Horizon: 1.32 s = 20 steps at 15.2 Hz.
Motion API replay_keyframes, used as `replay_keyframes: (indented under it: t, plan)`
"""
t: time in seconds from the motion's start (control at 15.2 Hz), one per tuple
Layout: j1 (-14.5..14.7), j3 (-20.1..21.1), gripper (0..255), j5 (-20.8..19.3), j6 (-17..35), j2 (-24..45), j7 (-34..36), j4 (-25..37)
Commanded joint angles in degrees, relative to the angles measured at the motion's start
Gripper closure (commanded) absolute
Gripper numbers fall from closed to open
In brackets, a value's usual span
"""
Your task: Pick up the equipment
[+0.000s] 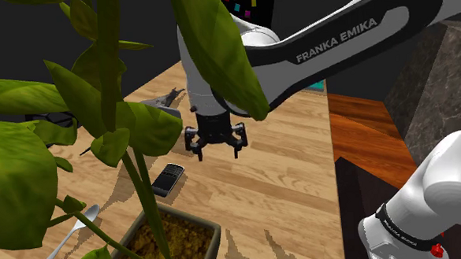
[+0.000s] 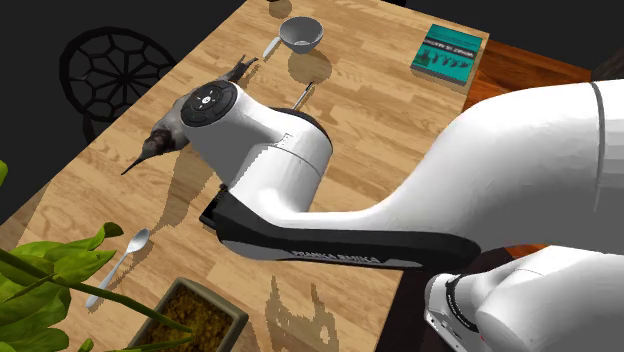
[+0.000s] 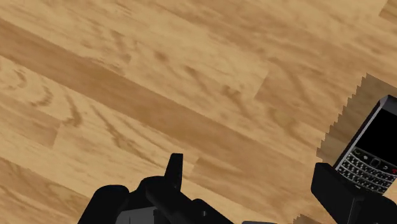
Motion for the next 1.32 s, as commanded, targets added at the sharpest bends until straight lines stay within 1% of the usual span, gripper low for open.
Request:
replay_keyframes:
  t: [0.0,0.13,0.4,0.59,0.73,1.25]
  plan:
    - [0.75,1.00,0,-3.92,0.36,5.80,5.99,4.19]
    - [2.44,1.00,0,-7.74,0.05,11.40,11.29,8.73]
    - [7.41,-0.82,0,-14.18,-1.81,22.16,20.06,19.10]
    - [11.74,-2.94,0,-17.67,-4.06,29.91,24.92,28.15]
    - [14.42,-4.33,0,-19.26,-5.75,34.57,27.18,34.24]
    - [14.84,-5.38,0,-20.68,-1.37,36.97,28.11,32.01]
